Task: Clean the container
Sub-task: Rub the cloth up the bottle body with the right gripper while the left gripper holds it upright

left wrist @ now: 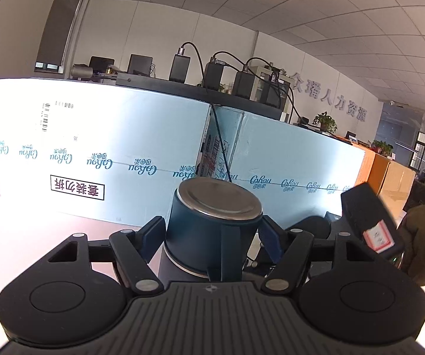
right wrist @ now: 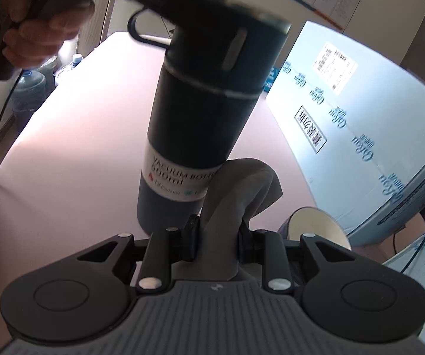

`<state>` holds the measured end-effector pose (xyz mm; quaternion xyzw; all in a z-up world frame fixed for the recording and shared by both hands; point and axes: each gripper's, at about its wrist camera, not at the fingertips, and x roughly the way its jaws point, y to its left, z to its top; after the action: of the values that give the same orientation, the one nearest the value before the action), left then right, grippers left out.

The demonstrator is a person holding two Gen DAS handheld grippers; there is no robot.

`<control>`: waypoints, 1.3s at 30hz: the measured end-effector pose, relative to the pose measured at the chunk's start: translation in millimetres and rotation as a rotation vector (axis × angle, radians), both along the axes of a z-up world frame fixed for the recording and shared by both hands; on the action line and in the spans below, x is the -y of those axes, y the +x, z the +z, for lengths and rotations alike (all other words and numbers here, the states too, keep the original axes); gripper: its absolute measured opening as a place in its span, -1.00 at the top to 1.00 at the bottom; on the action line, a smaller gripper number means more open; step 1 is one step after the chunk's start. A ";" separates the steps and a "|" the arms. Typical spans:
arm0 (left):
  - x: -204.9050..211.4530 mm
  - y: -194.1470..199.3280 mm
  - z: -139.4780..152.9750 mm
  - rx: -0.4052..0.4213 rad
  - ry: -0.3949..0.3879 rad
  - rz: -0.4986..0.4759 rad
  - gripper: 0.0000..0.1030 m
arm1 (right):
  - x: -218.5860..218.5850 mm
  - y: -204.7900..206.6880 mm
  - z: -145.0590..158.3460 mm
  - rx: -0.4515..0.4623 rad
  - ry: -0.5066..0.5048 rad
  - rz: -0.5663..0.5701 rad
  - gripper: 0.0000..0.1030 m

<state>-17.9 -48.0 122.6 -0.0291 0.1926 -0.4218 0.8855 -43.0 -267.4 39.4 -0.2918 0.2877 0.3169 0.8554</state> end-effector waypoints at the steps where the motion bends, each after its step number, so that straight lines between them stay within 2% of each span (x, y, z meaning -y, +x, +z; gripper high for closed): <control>1: 0.1 -0.9 0.1 -0.001 0.001 0.003 -0.33 | -1.8 2.3 -8.2 -0.021 -0.018 -0.008 0.46; 4: 0.3 -4.4 -0.5 -0.002 0.004 0.013 -0.38 | -6.5 7.0 -23.1 -0.056 -0.059 -0.020 0.46; 7: 0.3 -7.6 -0.4 -0.007 0.007 0.026 -0.38 | -10.1 4.8 -24.3 -0.072 -0.079 -0.005 0.46; 11: 5.0 -12.1 1.3 -0.024 0.025 0.089 -0.40 | -6.6 1.0 -9.7 -0.045 -0.066 0.013 0.46; 15: 14.1 -17.6 5.5 -0.036 0.030 0.150 -0.60 | 4.8 -4.6 8.6 0.018 -0.045 0.009 0.46; 16: 18.4 -19.6 7.2 -0.039 0.038 0.180 -0.71 | 8.2 -3.5 11.8 0.029 -0.037 0.006 0.46; 18: 27.1 -21.4 9.2 -0.069 0.057 0.269 -0.81 | 16.4 -0.6 13.5 0.035 -0.024 0.000 0.46; 23: 39.1 -22.2 6.6 -0.211 0.004 0.449 -0.81 | 25.2 -1.3 12.9 0.026 -0.030 0.004 0.46; 26: 47.6 -29.9 0.2 -0.249 -0.015 0.583 -0.84 | 27.5 1.6 9.9 0.015 -0.023 0.008 0.46; 30: 63.3 -39.5 -4.8 -0.239 0.015 0.683 -0.84 | 34.4 -0.6 3.8 0.006 -0.001 0.016 0.46; 35: 72.6 -38.1 -10.9 -0.292 0.007 0.815 -0.85 | 45.0 6.1 2.3 -0.010 0.035 0.021 0.46; 39: 86.4 -38.7 -8.7 -0.273 0.017 0.887 -0.85 | 49.7 10.8 -4.4 -0.053 0.045 0.016 0.46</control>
<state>-56.6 -134.4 113.9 -0.1567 0.2800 0.0070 0.9471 -32.2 -317.2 35.0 -0.2662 0.3008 0.3379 0.8512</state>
